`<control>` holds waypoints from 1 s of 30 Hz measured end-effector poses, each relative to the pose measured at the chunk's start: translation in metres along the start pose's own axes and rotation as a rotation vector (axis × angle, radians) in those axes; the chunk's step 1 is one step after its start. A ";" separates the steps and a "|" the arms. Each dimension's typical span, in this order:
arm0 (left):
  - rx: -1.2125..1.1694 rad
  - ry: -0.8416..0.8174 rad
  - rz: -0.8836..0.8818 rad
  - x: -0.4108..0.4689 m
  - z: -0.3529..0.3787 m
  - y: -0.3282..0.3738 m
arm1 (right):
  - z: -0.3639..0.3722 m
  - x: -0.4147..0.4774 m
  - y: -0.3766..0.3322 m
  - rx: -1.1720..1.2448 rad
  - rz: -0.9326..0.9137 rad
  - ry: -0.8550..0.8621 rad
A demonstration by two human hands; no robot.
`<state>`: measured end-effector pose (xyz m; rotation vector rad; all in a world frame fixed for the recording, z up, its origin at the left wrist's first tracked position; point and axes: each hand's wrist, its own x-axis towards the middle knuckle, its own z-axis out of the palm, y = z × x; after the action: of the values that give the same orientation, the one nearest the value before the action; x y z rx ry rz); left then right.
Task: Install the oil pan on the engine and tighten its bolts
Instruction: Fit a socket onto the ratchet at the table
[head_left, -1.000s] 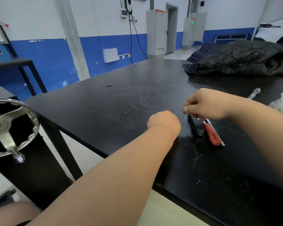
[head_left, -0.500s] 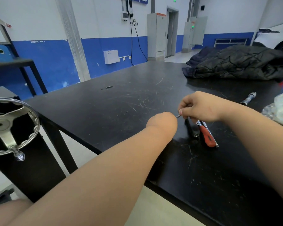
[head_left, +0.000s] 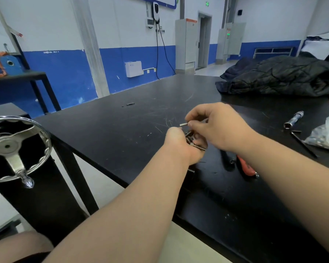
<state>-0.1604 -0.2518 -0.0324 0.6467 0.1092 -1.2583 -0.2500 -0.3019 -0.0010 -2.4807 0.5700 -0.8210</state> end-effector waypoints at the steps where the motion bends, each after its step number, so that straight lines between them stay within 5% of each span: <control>1: 0.022 -0.003 -0.016 -0.004 0.001 0.001 | 0.004 -0.002 -0.001 -0.037 0.004 -0.007; 6: -0.093 0.015 0.009 -0.010 -0.006 0.020 | -0.004 0.001 0.002 -0.092 -0.049 0.049; 10: -0.368 0.171 0.188 -0.015 -0.020 0.040 | 0.007 -0.011 0.006 -0.481 0.105 -0.533; 12: -0.475 0.201 0.221 -0.018 -0.023 0.043 | 0.025 -0.020 0.005 -0.653 0.086 -0.665; 17: -0.400 0.204 0.162 -0.017 -0.028 0.041 | 0.037 -0.022 0.002 -0.700 -0.062 -0.556; 23: 0.135 0.113 0.310 -0.012 -0.047 0.023 | 0.044 -0.019 -0.003 -0.753 -0.019 -0.496; 30: 0.010 0.111 0.224 -0.015 -0.044 0.016 | 0.024 -0.005 0.010 -0.576 0.199 -0.460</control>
<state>-0.1390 -0.2144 -0.0555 0.7178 0.1188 -1.0079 -0.2409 -0.2999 -0.0261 -2.9149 0.9586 0.0190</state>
